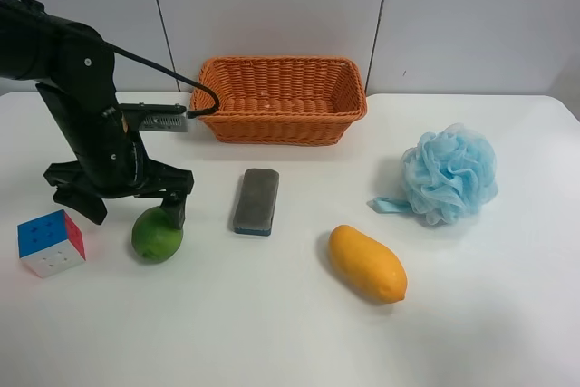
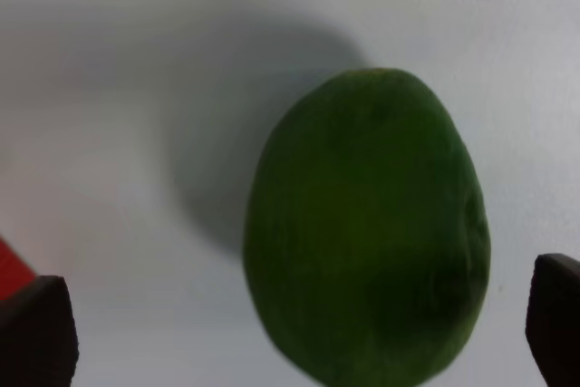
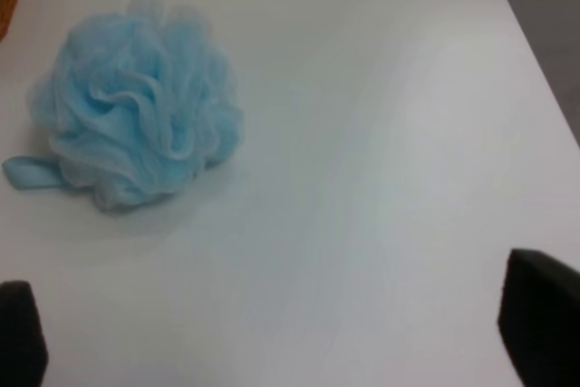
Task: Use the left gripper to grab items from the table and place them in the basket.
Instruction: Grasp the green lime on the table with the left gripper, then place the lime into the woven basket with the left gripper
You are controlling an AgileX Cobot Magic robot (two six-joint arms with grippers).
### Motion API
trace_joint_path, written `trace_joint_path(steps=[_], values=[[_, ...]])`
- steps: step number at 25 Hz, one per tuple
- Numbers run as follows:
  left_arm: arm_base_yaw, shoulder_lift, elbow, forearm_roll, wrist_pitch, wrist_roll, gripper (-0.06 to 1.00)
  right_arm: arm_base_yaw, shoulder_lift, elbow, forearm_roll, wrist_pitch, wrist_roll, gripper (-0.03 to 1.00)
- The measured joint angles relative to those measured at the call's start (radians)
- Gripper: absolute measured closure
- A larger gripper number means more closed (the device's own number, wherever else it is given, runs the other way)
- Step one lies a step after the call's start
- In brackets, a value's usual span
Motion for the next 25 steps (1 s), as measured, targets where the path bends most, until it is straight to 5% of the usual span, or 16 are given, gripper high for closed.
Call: trace_joint_path(steps=[14, 20, 25], values=[[0.000, 0.126, 0.000, -0.113, -0.061, 0.046, -0.04, 0.000, 0.000, 0.000, 0.000, 0.000, 0.000, -0.02], [0.000, 0.129, 0.000, -0.121, -0.061, 0.072, 0.32, 0.000, 0.000, 0.000, 0.000, 0.000, 0.000, -0.02], [0.000, 0.127, -0.007, -0.121, -0.044, 0.076, 0.33, 0.000, 0.000, 0.000, 0.000, 0.000, 0.000, -0.02]])
